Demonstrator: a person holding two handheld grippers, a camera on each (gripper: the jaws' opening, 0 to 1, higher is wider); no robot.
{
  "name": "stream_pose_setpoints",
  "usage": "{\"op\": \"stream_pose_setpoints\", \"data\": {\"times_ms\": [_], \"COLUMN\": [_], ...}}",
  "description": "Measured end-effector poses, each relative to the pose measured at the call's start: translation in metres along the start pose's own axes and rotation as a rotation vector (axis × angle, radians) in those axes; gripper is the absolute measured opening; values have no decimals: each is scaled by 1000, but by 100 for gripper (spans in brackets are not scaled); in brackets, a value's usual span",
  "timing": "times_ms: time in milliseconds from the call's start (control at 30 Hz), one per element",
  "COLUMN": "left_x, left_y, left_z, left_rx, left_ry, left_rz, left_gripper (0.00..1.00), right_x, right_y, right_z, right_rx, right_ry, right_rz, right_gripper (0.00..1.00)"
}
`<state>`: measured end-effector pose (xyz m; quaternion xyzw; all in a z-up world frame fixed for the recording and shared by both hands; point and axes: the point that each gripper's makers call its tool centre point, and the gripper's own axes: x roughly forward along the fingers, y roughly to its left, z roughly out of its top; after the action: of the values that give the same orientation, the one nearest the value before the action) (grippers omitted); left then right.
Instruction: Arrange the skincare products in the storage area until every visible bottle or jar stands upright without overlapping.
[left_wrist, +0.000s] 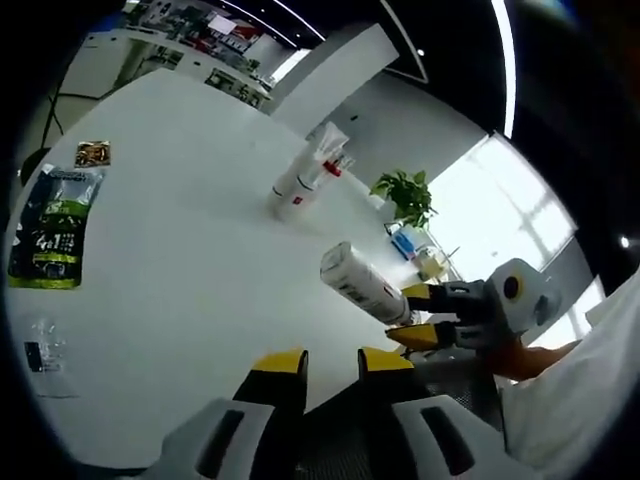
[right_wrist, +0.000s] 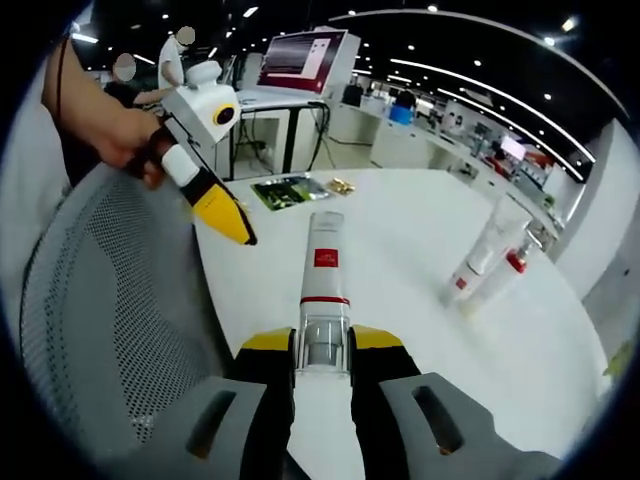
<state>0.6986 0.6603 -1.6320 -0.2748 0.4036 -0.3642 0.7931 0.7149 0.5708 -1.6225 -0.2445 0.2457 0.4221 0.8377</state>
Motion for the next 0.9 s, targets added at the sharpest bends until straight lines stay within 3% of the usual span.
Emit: {"op": "stream_pose_setpoints", "data": {"times_ms": [433, 733, 900], "left_x": [-3, -6, -6], "left_y": [-1, 4, 5], "left_z": [6, 15, 14], "left_rx": [-16, -31, -27], "left_ry": [-32, -79, -75], "left_rz": [-9, 5, 9], "left_gripper": [22, 32, 36], "right_x": [3, 4, 4], "right_y": [6, 10, 12], "right_z": [-1, -1, 1], "right_rx": [-21, -32, -47], "right_ry": [14, 16, 12], "right_rz": [24, 41, 44], "right_gripper": [17, 17, 17]}}
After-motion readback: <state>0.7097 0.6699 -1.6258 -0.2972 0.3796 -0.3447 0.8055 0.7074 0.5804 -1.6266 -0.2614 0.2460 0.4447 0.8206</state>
